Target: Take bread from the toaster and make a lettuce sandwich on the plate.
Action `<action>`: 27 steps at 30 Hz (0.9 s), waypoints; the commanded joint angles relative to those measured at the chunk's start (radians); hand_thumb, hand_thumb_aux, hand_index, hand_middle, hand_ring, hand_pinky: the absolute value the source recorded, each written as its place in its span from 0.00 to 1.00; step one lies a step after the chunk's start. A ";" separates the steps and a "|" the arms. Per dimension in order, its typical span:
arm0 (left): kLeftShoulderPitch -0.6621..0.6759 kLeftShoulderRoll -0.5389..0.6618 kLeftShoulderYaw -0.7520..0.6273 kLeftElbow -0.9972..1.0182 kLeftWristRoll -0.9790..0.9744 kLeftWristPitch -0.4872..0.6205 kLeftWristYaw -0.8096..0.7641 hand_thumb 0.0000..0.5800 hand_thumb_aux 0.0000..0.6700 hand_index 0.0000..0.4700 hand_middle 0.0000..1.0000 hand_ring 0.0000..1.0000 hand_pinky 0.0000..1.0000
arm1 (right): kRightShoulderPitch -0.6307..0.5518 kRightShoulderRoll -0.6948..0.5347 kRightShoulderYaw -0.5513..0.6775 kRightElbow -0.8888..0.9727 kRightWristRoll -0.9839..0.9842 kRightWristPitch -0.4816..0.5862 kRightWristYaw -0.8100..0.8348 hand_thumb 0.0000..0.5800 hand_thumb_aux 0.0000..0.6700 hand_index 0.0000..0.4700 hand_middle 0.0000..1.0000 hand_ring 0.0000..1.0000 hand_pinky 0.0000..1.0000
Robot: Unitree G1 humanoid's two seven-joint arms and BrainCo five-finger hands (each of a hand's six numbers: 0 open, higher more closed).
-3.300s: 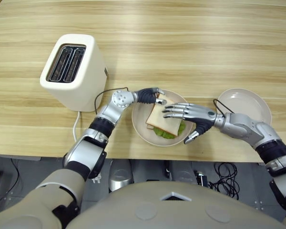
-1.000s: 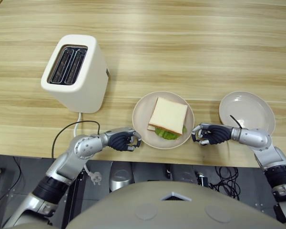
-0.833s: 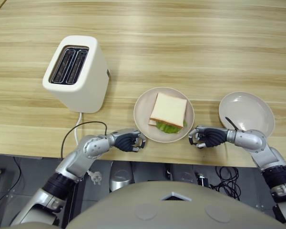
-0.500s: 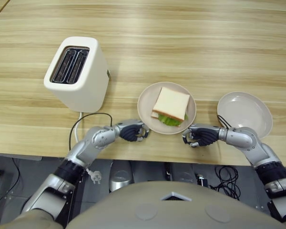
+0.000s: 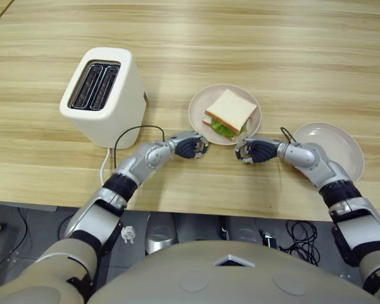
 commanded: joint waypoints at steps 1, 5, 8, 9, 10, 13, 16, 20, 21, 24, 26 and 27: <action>-0.095 -0.031 -0.024 0.194 0.033 0.004 0.037 1.00 1.00 0.98 1.00 1.00 1.00 | -0.101 0.035 0.041 0.181 -0.048 0.018 -0.046 1.00 1.00 0.98 1.00 1.00 1.00; -0.179 -0.072 -0.044 0.354 0.059 0.000 0.076 1.00 1.00 0.98 1.00 1.00 1.00 | -0.176 0.061 0.046 0.311 -0.044 0.025 -0.069 1.00 1.00 0.98 1.00 1.00 1.00; -0.229 -0.091 -0.042 0.440 0.058 0.003 0.118 1.00 1.00 0.98 1.00 1.00 1.00 | -0.207 0.071 0.041 0.367 -0.038 0.017 -0.095 1.00 1.00 0.98 1.00 1.00 1.00; -0.237 -0.095 -0.037 0.456 0.052 0.001 0.127 1.00 1.00 0.98 1.00 1.00 1.00 | -0.211 0.079 0.031 0.378 -0.020 0.008 -0.089 1.00 1.00 0.98 1.00 1.00 1.00; -0.242 -0.097 -0.031 0.465 0.045 -0.005 0.134 1.00 1.00 0.98 1.00 1.00 1.00 | -0.210 0.087 0.020 0.383 0.001 -0.003 -0.078 1.00 1.00 0.98 1.00 1.00 1.00; -0.238 -0.094 -0.005 0.453 0.009 -0.046 0.139 1.00 1.00 0.98 1.00 1.00 1.00 | -0.190 0.100 -0.022 0.372 0.078 -0.056 -0.037 1.00 1.00 0.98 1.00 1.00 1.00; -0.188 -0.067 0.053 0.354 -0.060 -0.114 0.152 0.99 0.91 0.89 1.00 1.00 1.00 | -0.136 0.126 -0.104 0.295 0.255 -0.121 0.064 0.00 0.00 0.00 0.00 0.00 0.00; 0.006 -0.041 0.172 -0.012 -0.289 -0.152 0.046 0.00 0.00 0.00 0.00 0.00 0.00 | -0.017 0.187 -0.211 0.054 0.570 -0.101 0.225 0.00 0.00 0.00 0.00 0.00 0.00; 0.056 -0.043 0.201 -0.109 -0.349 -0.133 0.031 0.00 0.00 0.00 0.00 0.00 0.00 | 0.007 0.205 -0.231 0.002 0.622 -0.086 0.232 0.00 0.00 0.00 0.00 0.00 0.00; 0.180 -0.078 0.297 -0.331 -0.516 -0.066 0.033 0.00 0.00 0.00 0.00 0.00 0.00 | 0.042 0.293 -0.293 -0.088 0.726 -0.056 0.182 0.00 0.00 0.00 0.00 0.00 0.00; 0.219 -0.105 0.345 -0.391 -0.550 -0.041 0.073 0.00 0.00 0.00 0.00 0.00 0.00 | 0.033 0.349 -0.331 -0.082 0.719 -0.069 0.097 0.00 0.00 0.00 0.00 0.00 0.00; 0.228 -0.118 0.359 -0.402 -0.551 -0.029 0.087 0.00 0.00 0.00 0.00 0.00 0.00 | 0.026 0.373 -0.349 -0.071 0.710 -0.084 0.060 0.00 0.00 0.00 0.00 0.00 0.00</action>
